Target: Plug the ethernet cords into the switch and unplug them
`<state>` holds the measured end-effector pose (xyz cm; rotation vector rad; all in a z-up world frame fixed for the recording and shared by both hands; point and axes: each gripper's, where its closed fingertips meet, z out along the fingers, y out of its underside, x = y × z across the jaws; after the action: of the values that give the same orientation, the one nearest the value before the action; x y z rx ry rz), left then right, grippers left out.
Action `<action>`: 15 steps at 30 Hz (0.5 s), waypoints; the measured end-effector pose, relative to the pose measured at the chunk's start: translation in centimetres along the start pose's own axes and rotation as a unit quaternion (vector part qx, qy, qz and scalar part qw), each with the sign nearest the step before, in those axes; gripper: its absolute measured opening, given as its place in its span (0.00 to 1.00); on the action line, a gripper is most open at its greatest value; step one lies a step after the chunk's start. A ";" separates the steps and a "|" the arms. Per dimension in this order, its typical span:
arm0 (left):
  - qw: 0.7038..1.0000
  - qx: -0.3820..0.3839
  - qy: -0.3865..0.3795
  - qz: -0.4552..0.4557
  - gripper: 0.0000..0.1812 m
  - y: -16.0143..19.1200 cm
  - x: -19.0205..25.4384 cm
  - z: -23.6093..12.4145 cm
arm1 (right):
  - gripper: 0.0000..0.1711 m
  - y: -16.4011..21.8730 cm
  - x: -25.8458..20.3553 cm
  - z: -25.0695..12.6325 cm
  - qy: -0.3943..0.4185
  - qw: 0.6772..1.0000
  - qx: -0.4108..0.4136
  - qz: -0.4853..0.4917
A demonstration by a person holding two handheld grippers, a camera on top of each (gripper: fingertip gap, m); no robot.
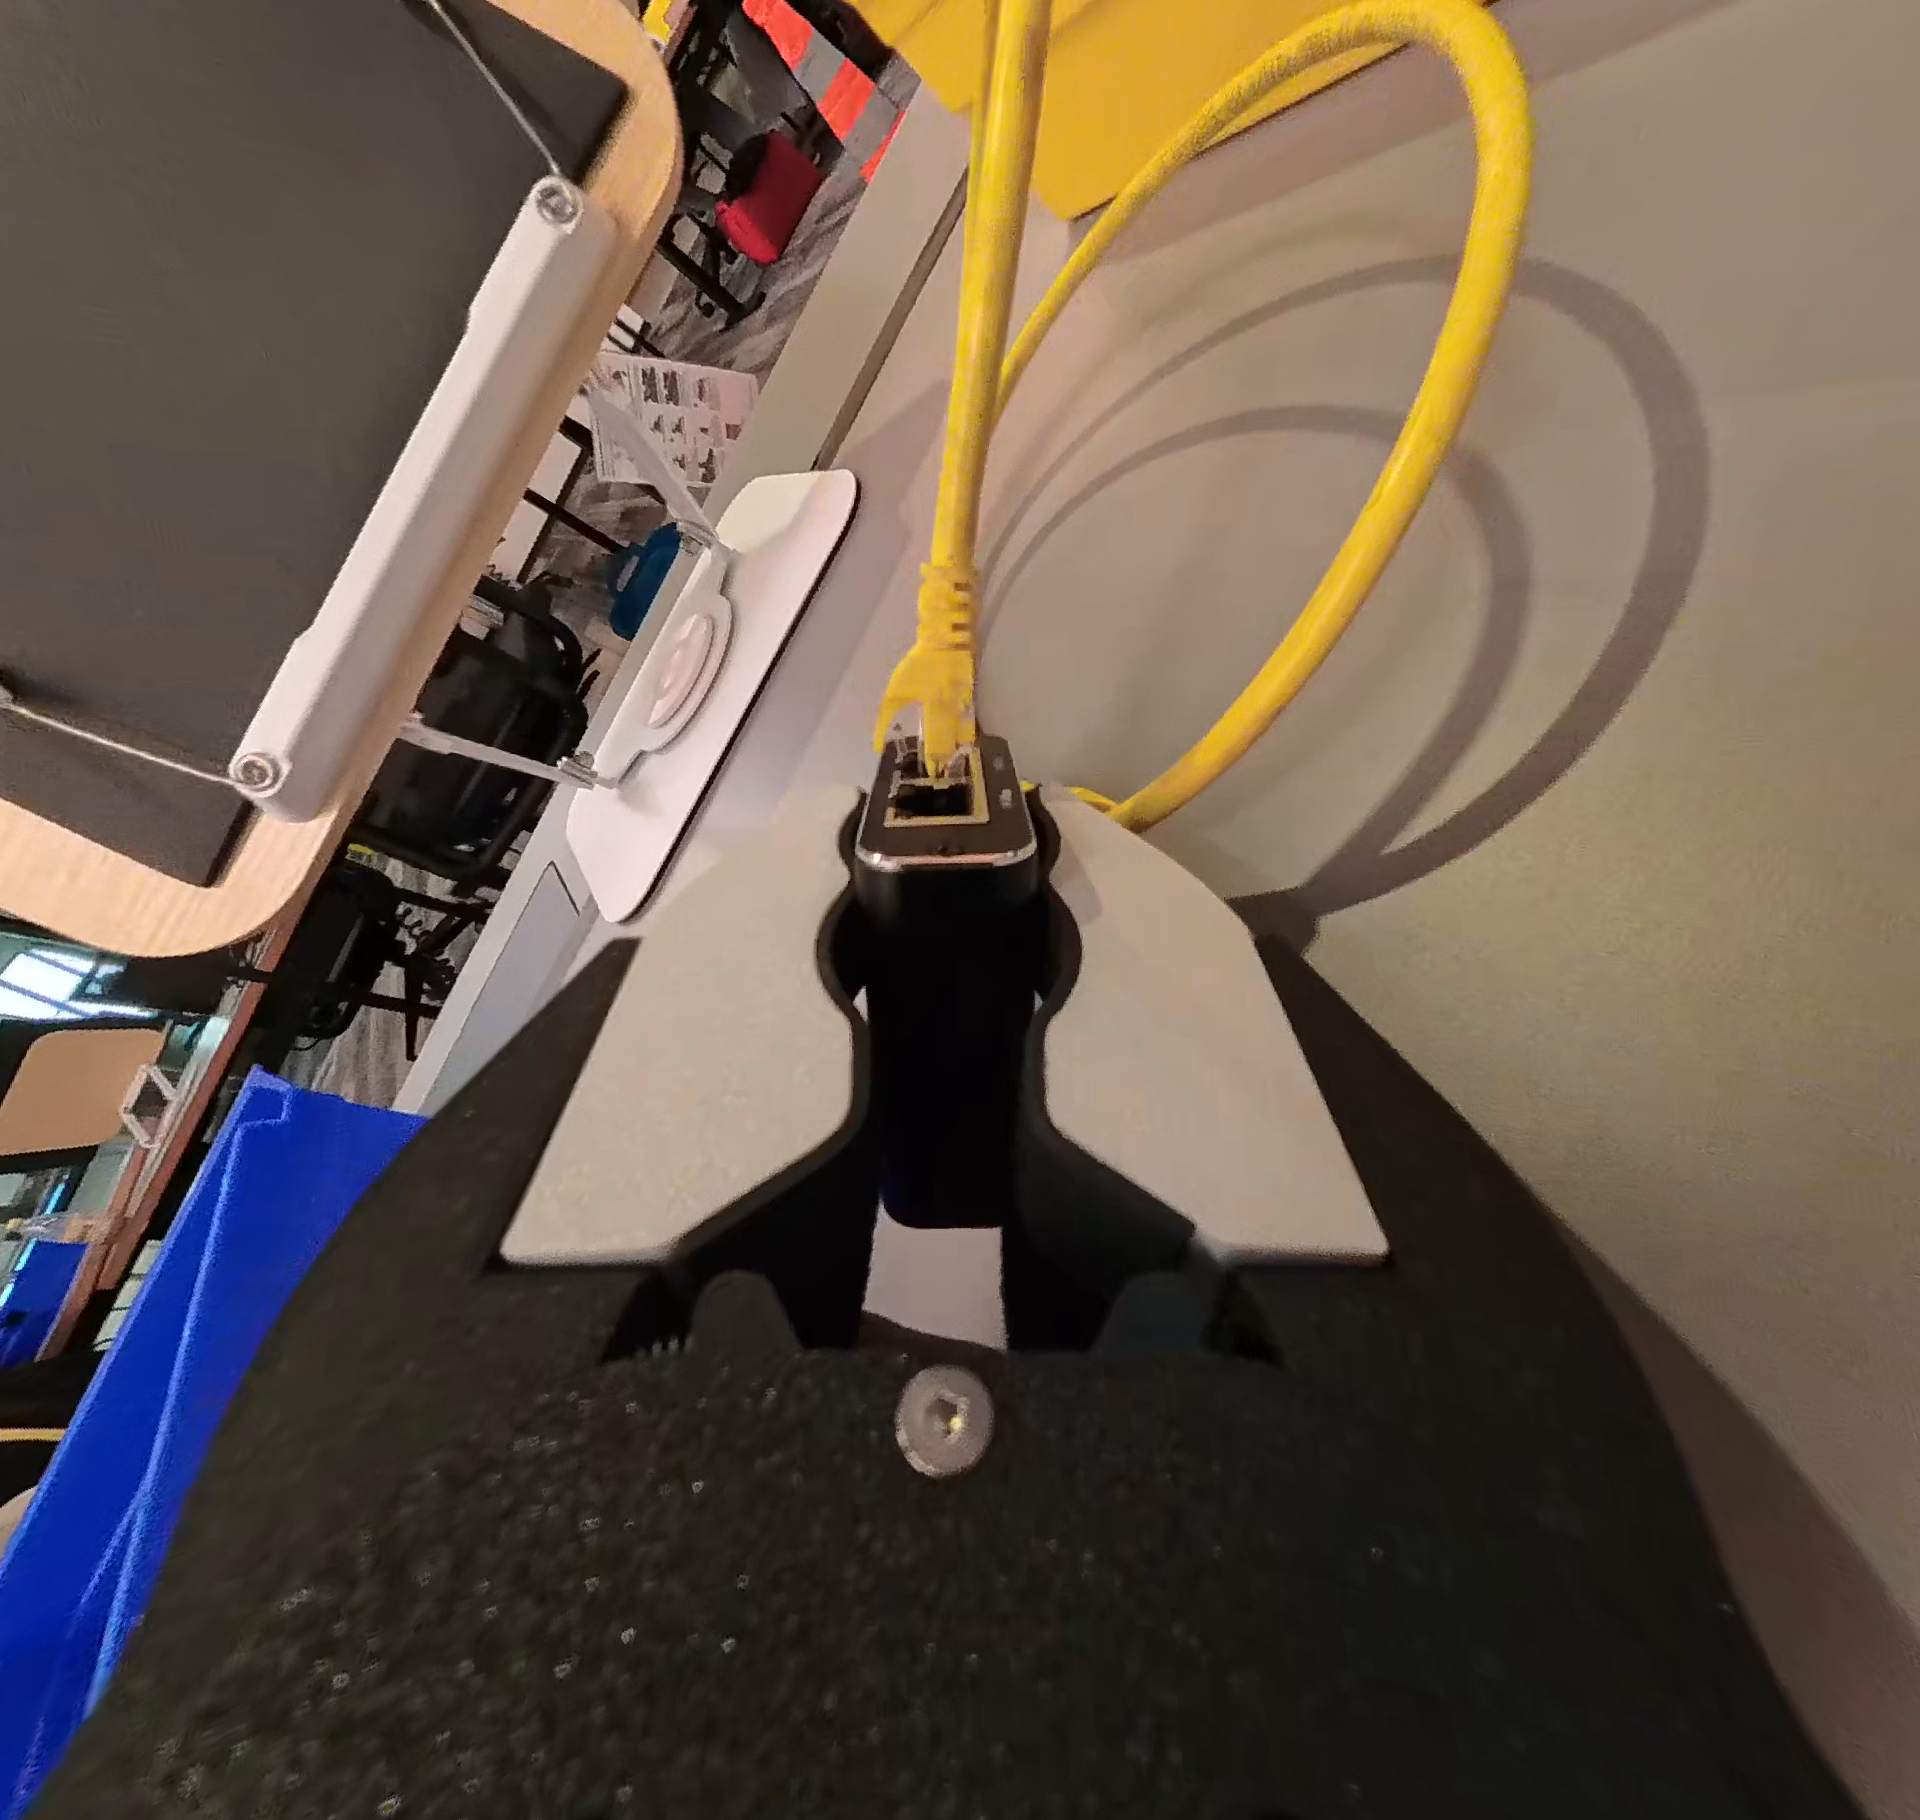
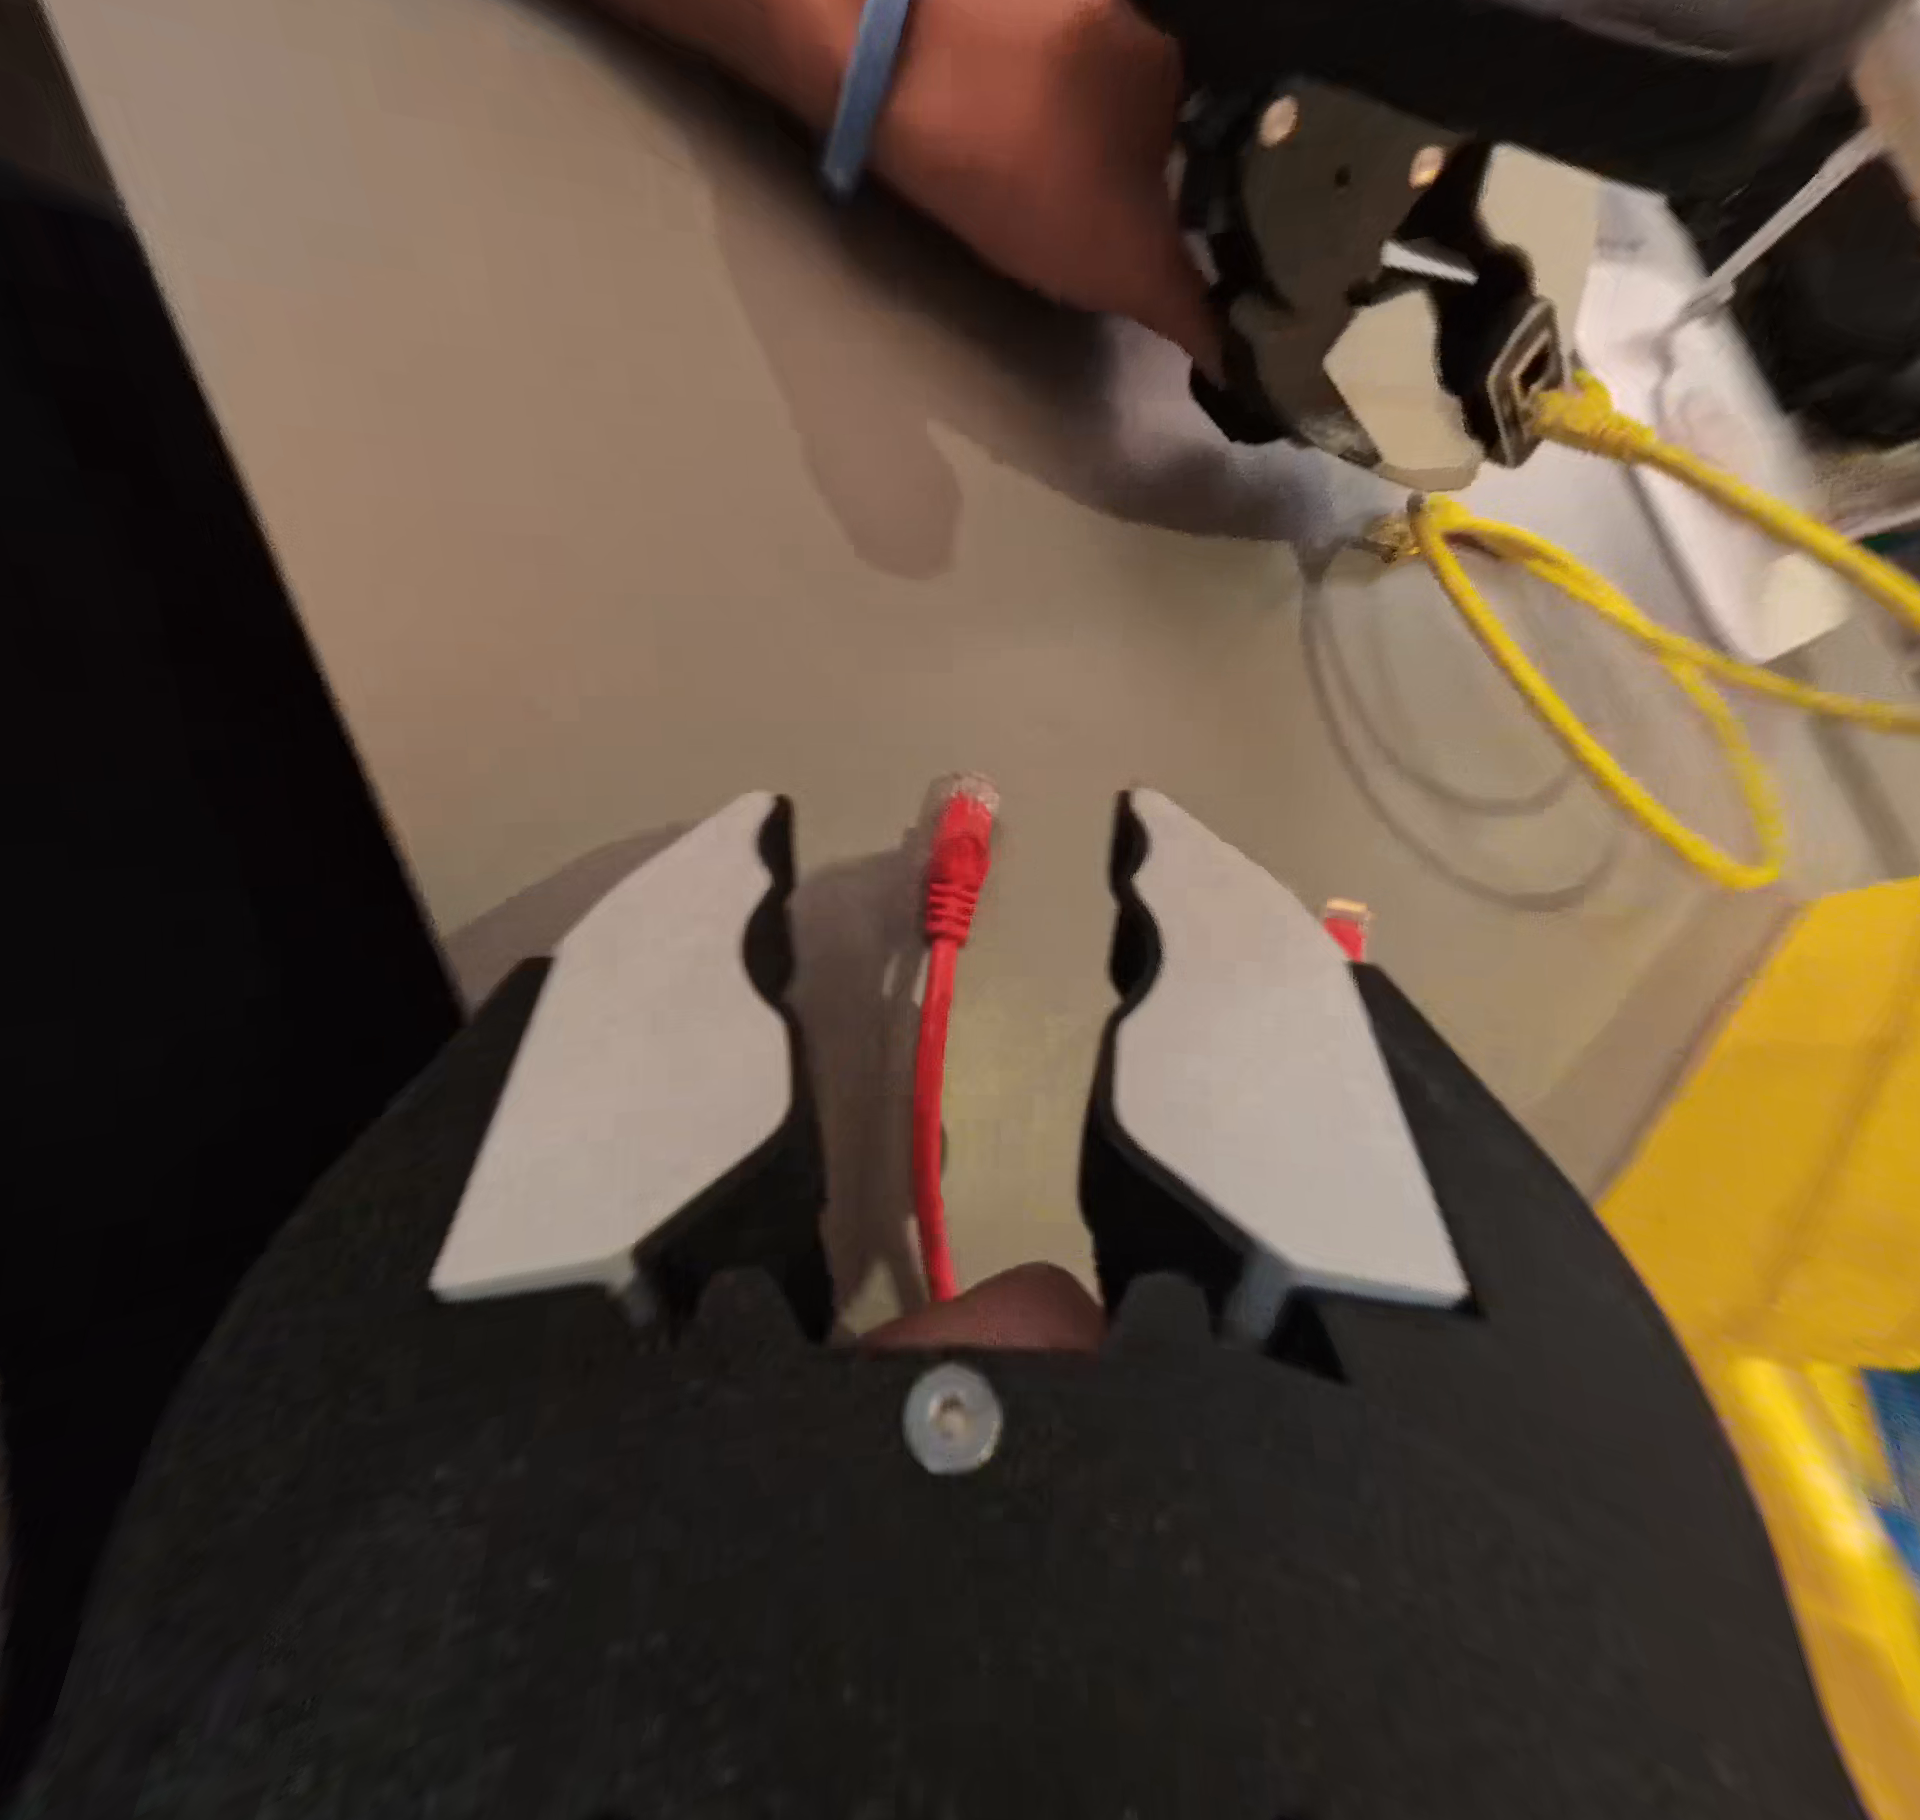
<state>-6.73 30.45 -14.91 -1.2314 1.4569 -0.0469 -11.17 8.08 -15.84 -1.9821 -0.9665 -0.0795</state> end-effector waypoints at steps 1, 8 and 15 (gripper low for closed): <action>1.000 -0.001 0.004 -0.004 0.14 0.1 0.0 0.0 | 0.39 -0.6 0.2 -1.1 -0.021 0.998 0.022 0.053; 1.000 0.000 0.018 0.006 0.14 -0.1 0.7 0.1 | 0.53 8.7 5.6 -6.0 -0.004 0.975 -0.057 0.213; 1.000 -0.001 0.024 0.005 0.14 0.0 0.8 0.1 | 0.58 9.9 3.0 -2.6 -0.073 0.970 -0.105 0.207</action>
<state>-6.51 29.97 -15.54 -1.2320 1.5047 -0.0681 -1.82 5.09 -19.96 -2.3747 -0.6337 0.2079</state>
